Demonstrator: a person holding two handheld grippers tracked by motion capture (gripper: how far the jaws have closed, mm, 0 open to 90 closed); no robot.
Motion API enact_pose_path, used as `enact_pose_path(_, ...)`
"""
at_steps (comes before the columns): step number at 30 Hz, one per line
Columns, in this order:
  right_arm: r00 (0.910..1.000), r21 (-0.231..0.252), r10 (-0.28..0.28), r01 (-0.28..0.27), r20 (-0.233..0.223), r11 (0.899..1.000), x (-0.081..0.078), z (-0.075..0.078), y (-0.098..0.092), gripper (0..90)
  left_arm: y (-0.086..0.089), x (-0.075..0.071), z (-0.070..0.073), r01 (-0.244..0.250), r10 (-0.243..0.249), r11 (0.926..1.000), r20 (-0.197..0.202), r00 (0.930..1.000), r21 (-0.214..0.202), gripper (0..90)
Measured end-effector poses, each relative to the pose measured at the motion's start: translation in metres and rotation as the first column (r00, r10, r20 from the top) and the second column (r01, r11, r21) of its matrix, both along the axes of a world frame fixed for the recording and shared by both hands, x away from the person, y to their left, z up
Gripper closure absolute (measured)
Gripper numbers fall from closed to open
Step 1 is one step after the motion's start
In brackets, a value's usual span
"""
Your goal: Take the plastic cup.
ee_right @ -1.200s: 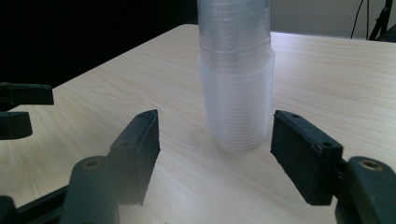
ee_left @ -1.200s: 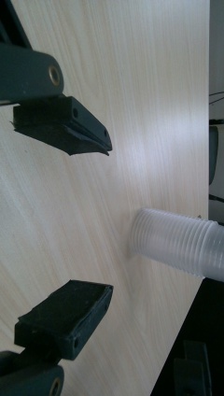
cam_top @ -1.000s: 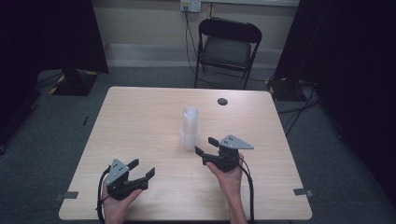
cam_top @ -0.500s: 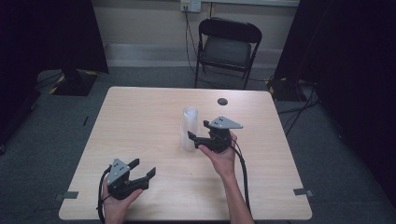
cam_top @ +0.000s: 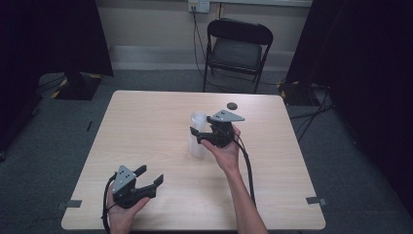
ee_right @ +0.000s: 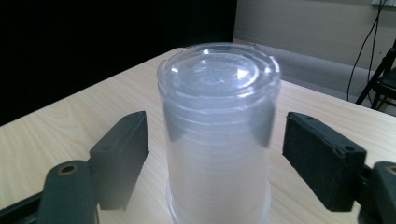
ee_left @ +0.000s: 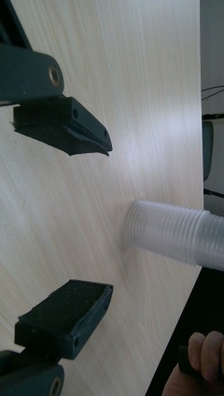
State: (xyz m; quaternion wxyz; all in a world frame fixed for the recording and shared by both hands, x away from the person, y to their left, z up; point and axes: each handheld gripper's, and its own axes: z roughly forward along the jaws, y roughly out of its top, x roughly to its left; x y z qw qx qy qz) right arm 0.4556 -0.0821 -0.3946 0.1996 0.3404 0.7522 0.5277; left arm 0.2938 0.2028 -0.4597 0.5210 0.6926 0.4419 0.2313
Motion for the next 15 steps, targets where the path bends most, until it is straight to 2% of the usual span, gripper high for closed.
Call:
enact_pose_path(3,0.9999,-0.017,-0.006,0.006,0.008,1.000,0.003,-0.004,0.008,22.4,0.000,-0.002,0.001,0.002,-0.002,1.0000,0.004,1.0000,0.004,26.3)
enact_pose_path(13,0.9982,0.039,0.007,-0.004,-0.059,0.999,0.017,-0.018,0.009,23.3,0.000,-0.003,0.004,0.003,-0.003,1.0000,0.006,1.0000,-0.007,26.0)
enact_pose_path(15,0.9987,0.033,0.011,-0.010,-0.050,0.999,0.018,-0.019,0.010,24.5,-0.001,-0.003,0.004,0.003,-0.003,1.0000,0.011,0.9999,-0.004,26.0)
